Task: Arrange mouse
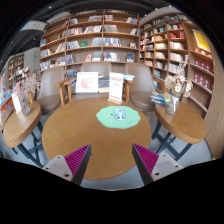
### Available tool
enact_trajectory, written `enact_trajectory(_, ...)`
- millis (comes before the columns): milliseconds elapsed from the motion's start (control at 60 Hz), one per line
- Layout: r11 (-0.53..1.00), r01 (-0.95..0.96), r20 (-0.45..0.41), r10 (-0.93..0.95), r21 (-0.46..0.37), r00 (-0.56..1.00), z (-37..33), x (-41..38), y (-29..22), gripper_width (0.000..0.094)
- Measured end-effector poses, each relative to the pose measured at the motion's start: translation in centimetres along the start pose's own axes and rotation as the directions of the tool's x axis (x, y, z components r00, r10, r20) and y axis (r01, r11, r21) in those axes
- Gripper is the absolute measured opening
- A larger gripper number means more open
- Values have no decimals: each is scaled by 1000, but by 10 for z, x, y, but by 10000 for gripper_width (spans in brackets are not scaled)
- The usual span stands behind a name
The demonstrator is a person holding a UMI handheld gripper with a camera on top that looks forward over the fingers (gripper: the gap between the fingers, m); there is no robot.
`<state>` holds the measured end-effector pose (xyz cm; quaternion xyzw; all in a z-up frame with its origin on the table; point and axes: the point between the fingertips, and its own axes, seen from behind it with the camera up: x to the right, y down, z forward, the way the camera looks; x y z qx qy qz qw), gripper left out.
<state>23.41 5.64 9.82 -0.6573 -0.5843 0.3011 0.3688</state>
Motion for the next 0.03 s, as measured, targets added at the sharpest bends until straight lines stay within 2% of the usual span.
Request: enact_trajectory(33, 1000, 4, 11, -4, -9, 1000, -2, -4, 4, 849)
